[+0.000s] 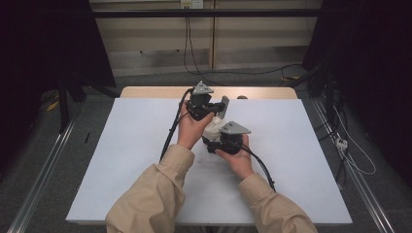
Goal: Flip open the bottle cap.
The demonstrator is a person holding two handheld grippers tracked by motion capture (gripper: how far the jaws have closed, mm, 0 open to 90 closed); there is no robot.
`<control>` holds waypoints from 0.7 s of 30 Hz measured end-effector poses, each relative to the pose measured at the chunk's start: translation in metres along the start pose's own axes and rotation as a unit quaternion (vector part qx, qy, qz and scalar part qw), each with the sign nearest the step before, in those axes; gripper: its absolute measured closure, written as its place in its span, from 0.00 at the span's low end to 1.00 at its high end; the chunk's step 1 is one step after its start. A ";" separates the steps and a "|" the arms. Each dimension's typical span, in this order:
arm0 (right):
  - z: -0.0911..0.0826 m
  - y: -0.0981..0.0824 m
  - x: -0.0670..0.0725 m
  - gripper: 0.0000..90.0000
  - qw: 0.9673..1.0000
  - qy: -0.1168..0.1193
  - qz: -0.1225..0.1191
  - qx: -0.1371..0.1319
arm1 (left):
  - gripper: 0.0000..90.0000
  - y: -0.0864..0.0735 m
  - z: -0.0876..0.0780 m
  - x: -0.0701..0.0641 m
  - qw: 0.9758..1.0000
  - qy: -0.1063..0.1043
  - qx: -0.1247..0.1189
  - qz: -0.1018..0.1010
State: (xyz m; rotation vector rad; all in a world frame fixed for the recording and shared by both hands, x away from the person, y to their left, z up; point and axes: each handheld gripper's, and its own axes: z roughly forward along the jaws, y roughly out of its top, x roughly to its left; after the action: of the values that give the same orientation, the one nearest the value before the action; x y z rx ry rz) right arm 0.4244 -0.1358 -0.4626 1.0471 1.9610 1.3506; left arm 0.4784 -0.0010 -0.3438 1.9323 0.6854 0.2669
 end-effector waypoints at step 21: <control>0.000 0.000 0.000 0.21 1.000 0.000 0.000 0.001 | 0.99 -0.001 0.012 0.002 1.000 -0.001 0.007 0.001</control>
State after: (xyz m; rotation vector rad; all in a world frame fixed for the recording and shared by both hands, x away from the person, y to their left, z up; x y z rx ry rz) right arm 0.4245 -0.1360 -0.4626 1.0476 1.9627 1.3504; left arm 0.4851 -0.0088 -0.3500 1.9457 0.6852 0.2623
